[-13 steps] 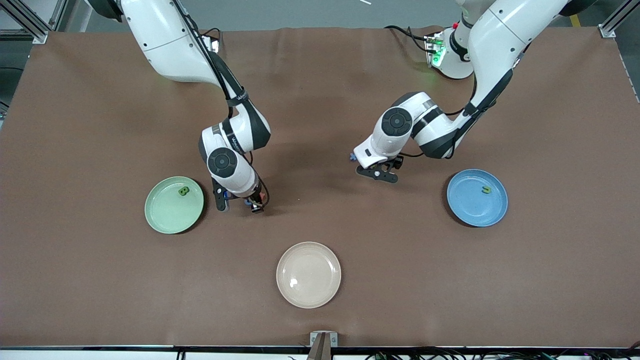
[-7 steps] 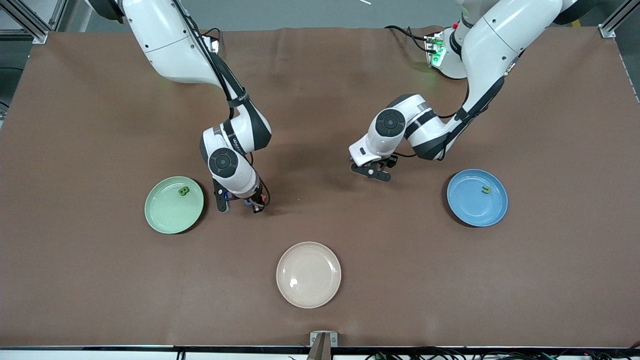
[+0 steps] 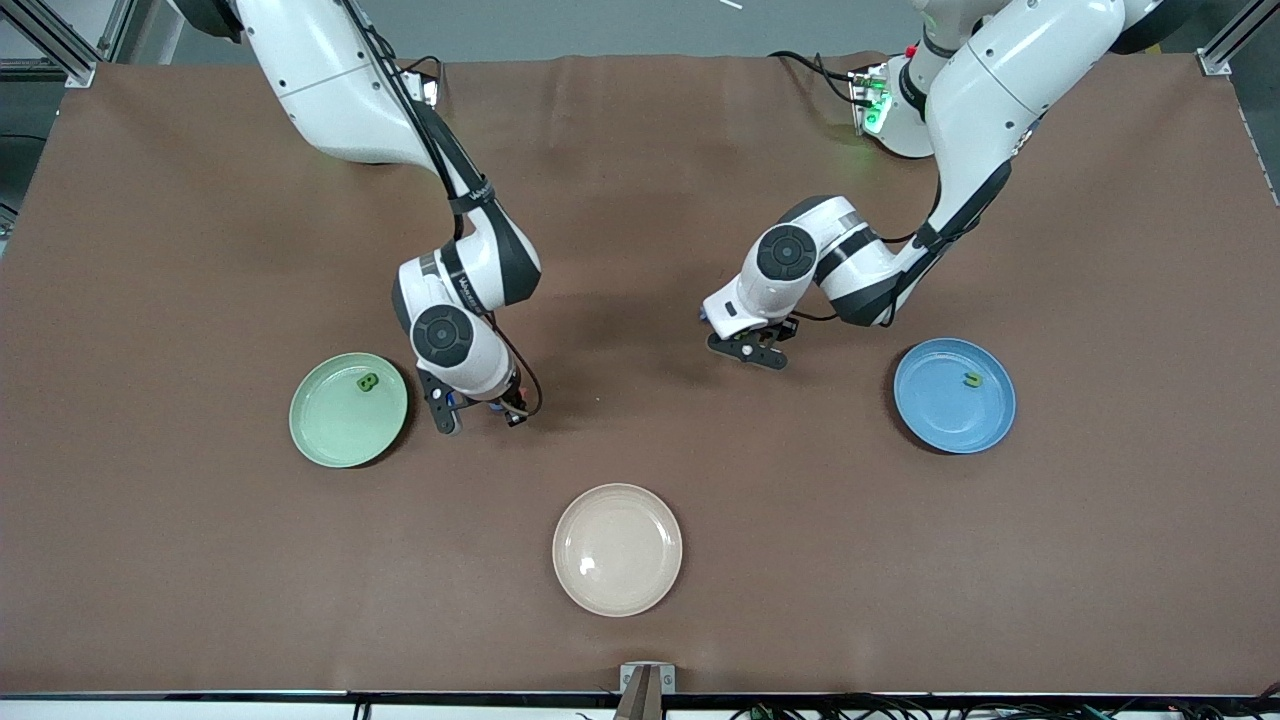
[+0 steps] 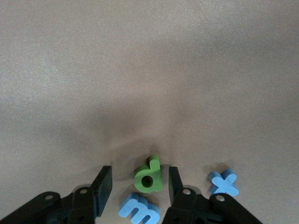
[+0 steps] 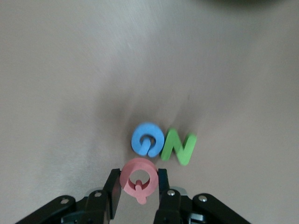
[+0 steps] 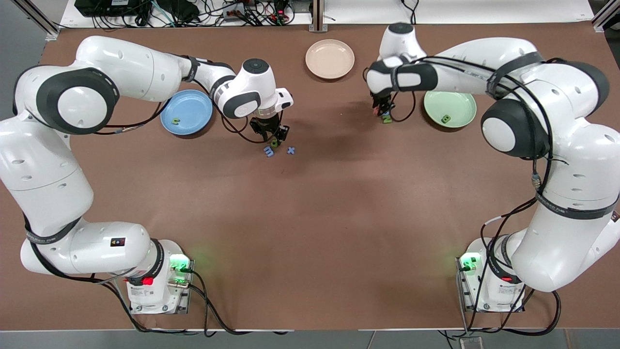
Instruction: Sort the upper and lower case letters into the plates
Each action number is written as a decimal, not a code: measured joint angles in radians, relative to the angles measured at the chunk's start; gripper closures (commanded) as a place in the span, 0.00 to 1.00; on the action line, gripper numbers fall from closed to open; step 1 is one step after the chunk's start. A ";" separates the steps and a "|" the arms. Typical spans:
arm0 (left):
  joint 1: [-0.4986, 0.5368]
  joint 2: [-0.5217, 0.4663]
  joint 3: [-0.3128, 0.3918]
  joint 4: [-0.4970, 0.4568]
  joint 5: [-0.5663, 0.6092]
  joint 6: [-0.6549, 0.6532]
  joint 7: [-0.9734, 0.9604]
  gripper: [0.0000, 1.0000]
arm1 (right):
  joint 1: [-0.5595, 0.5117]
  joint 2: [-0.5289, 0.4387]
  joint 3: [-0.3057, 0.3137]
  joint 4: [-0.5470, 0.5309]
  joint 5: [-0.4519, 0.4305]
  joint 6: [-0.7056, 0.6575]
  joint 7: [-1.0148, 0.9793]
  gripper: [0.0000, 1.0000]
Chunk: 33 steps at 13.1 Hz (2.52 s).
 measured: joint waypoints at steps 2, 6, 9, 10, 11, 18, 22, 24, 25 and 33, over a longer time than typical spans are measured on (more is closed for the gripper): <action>0.000 0.001 0.000 0.000 0.000 0.000 0.000 0.53 | -0.084 -0.062 -0.006 -0.008 0.000 -0.077 -0.203 1.00; -0.001 0.007 0.001 0.000 0.000 0.000 0.000 0.64 | -0.248 -0.165 -0.013 -0.131 -0.030 -0.092 -0.600 1.00; -0.001 0.011 0.001 0.002 0.000 0.000 -0.008 0.74 | -0.340 -0.193 -0.014 -0.212 -0.094 -0.023 -0.766 0.99; -0.004 0.011 0.003 0.003 0.000 -0.001 -0.014 0.78 | -0.364 -0.197 -0.014 -0.234 -0.102 0.010 -0.809 0.99; -0.010 0.010 0.008 0.005 0.000 -0.002 -0.019 0.83 | -0.383 -0.197 -0.014 -0.259 -0.103 0.049 -0.844 0.99; -0.019 -0.003 0.041 0.035 0.010 -0.016 -0.029 0.88 | -0.428 -0.197 -0.013 -0.403 -0.106 0.254 -0.916 0.96; 0.086 -0.090 0.041 0.062 0.015 -0.076 0.142 0.88 | -0.437 -0.189 -0.013 -0.404 -0.106 0.274 -0.919 0.90; 0.168 -0.138 0.027 0.059 0.015 -0.107 0.243 0.87 | -0.437 -0.183 -0.012 -0.404 -0.106 0.279 -0.919 0.86; 0.217 -0.154 0.011 0.050 0.015 -0.127 0.283 0.87 | -0.437 -0.179 -0.011 -0.404 -0.106 0.281 -0.919 0.78; 0.638 -0.195 -0.097 -0.127 0.147 -0.079 0.567 0.82 | -0.427 -0.173 0.007 -0.285 -0.104 0.090 -0.869 0.00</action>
